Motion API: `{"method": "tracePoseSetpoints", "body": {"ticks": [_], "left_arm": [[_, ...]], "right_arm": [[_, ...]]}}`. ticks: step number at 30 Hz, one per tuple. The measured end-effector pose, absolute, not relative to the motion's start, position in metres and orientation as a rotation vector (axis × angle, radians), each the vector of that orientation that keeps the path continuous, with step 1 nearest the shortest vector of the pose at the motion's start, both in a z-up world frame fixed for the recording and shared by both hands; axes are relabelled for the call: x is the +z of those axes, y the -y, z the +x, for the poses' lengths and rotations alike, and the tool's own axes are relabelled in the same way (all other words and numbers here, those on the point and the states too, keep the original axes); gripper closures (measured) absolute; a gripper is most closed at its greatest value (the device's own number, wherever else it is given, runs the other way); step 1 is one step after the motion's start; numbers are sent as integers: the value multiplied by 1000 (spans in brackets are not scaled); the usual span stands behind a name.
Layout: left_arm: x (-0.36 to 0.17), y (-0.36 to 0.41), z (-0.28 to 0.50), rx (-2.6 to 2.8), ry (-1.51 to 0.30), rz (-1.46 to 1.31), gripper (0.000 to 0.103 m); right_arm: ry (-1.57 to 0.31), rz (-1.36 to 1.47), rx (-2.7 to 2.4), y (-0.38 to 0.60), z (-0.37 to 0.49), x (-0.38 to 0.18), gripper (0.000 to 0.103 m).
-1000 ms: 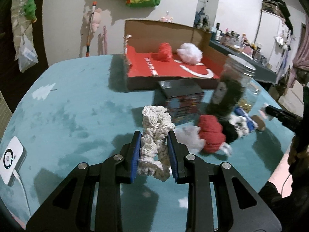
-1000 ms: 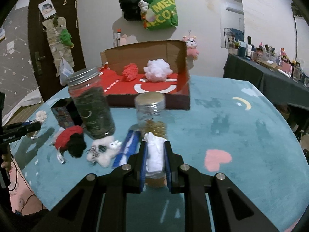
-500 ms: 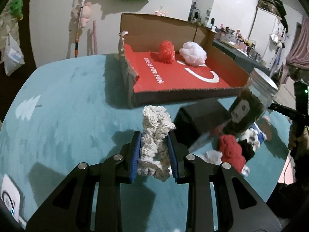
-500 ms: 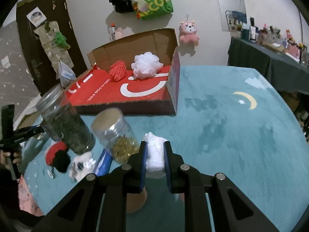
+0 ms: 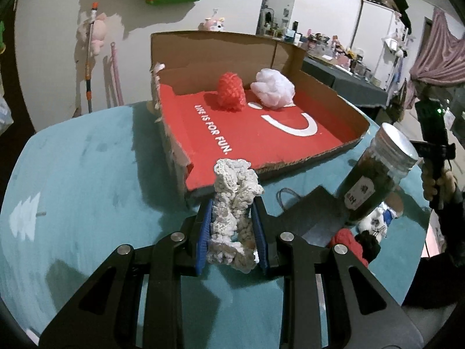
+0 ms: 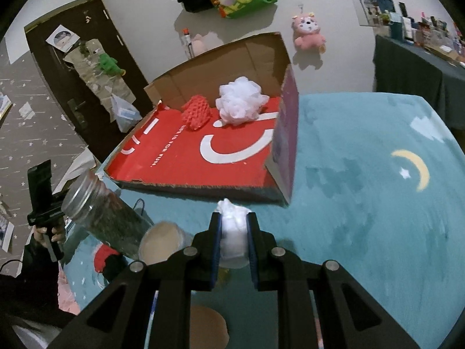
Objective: Organize soft objects
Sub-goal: 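Carry the scrunchie and white sock with both tools into the box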
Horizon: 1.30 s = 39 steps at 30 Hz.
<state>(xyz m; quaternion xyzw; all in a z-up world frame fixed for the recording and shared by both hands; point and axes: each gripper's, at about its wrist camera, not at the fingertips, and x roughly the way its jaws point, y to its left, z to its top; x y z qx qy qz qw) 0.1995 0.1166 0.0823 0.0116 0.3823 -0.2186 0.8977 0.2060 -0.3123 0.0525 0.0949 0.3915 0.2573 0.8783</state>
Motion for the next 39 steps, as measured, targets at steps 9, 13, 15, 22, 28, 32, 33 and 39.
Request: {"method": "tracePoseSetpoints", "body": {"ticks": [9,13,15,22,28,32,33,39], "left_arm": [[93,-101,218,-514,-792,55,78],[97,-92,229,-535,-793,68,78],[100,-88,237,-533,-799,69,78],[106,-70,278,-492,-848,73,78],[100,-52,322,-418,-932,114,78],[93,-43,347,-357,-980,156,78],[91,-41,354,-341,-991,161,78],[74,-36,391,-254,-1054,212,78]], "right_arm": [[-842,147,604,295,226,65,85],[-843,114,617,285,234,72,85],[-840,99,623,280,238,76,85],[-841,33,607,258,265,91,85],[-869,-90,498,231,306,95,85],[-915,-162,404,219,337,90,85],[-932,-190,376,214,347,87,85],[-1020,-286,269,200,389,68,85]]}}
